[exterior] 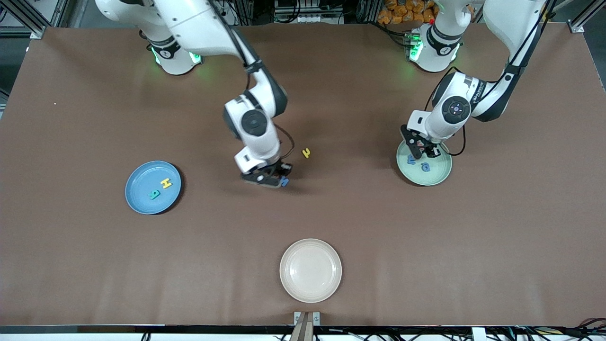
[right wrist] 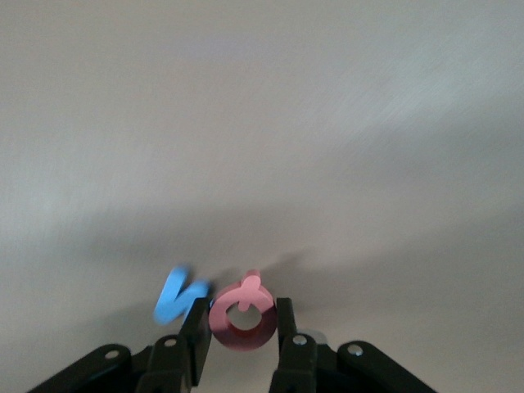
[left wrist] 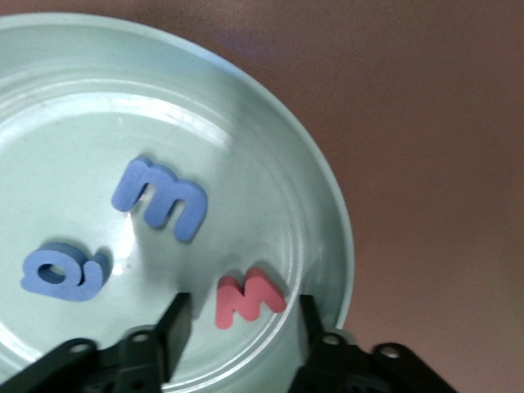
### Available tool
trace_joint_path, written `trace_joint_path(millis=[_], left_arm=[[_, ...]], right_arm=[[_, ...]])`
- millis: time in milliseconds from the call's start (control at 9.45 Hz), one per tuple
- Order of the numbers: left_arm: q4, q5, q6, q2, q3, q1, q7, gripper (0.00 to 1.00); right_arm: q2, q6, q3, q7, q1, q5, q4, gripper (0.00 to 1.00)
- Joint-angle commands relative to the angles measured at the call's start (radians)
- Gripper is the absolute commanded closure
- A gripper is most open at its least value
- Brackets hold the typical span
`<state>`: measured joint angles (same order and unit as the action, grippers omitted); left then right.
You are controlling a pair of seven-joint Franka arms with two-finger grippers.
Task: Sort uppercase to blue plate, lowercase to green plate
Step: 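Release the M on the green plate while the right gripper carries a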
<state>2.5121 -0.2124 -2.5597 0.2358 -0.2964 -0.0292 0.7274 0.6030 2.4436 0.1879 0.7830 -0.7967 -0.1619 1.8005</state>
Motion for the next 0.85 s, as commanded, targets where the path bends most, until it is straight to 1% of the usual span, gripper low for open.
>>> trace_joint_path(millis=[0,106,212,423,529,635,741], left_arm=[[-0.034,0.100,0.008,-0.033,-0.006,-0.012,0.003,0.00],[-0.094,0.148,0.050,-0.027,-0.006,-0.002,-0.049,0.00],[-0.167,0.165,0.103,-0.020,-0.007,0.029,-0.137,0.00],[-0.350,0.165,0.250,0.025,-0.007,0.130,-0.419,0.00],[-0.430,0.163,0.278,0.069,-0.007,0.182,-0.562,0.00],[-0.490,0.163,0.280,0.112,-0.007,0.217,-0.644,0.00],[-0.551,0.163,0.280,0.147,-0.007,0.251,-0.722,0.00]], right_arm=[[-0.110,-0.148,0.043,-0.144,0.085,-0.002,0.020,1.00],[-0.133,-0.182,0.079,-0.227,0.105,-0.002,0.031,1.00],[-0.146,-0.204,0.131,-0.302,0.111,0.001,0.051,1.00],[-0.158,-0.206,0.252,-0.501,0.114,0.001,0.106,1.00],[-0.164,-0.213,0.304,-0.592,0.114,0.001,0.127,1.00],[-0.181,-0.216,0.350,-0.676,0.117,0.001,0.155,1.00],[-0.198,-0.228,0.372,-0.753,0.143,0.001,0.181,1.00]])
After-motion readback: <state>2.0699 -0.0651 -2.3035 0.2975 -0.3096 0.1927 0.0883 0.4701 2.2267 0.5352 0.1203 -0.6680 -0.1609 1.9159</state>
